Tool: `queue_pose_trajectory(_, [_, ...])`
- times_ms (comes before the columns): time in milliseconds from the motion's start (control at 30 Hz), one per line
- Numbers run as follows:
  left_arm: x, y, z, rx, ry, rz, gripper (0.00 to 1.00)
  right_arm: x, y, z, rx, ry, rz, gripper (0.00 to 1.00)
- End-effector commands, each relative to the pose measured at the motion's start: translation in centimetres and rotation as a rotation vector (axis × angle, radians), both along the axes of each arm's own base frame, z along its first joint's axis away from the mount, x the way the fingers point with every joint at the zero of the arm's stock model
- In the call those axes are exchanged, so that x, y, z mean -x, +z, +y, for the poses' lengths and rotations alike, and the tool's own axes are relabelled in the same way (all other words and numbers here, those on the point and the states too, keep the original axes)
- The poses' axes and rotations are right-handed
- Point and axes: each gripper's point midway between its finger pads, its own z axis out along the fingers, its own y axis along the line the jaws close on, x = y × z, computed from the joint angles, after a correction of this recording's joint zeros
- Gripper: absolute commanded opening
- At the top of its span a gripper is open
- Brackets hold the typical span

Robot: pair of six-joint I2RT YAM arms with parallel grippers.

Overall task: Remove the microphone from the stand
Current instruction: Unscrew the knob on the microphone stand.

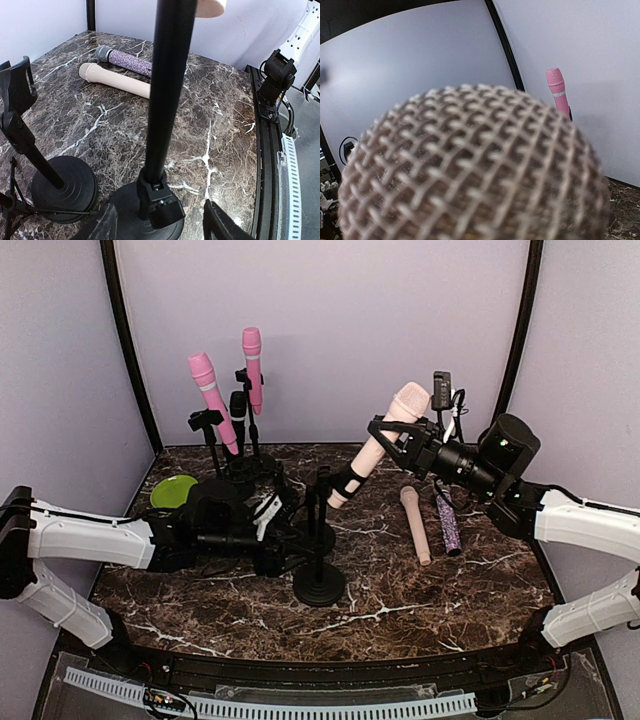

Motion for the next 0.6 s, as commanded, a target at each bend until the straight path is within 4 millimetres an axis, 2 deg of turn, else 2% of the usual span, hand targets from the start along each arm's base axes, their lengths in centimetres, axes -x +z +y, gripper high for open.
queue_pose_trajectory(0, [-0.12, 0.48, -0.51, -0.013, -0.006, -0.032, 0.60, 0.47, 1.30, -0.37, -0.033, -0.003, -0.019, 0.18])
queue_pose_trajectory(200, [-0.18, 0.25, -0.77, -0.013, -0.007, -0.020, 0.50, 0.40, 1.18, -0.17, -0.029, 0.002, -0.015, 0.18])
queue_pose_trajectory(367, [-0.44, 0.08, -0.85, -0.015, 0.006, -0.017, 0.35, 0.36, 1.24, -0.08, -0.027, 0.003, -0.016, 0.18])
queue_pose_trajectory(567, [-0.73, 0.26, -0.93, -0.012, 0.019, -0.020, 0.31, 0.36, 1.20, 0.00, -0.025, 0.007, -0.015, 0.18])
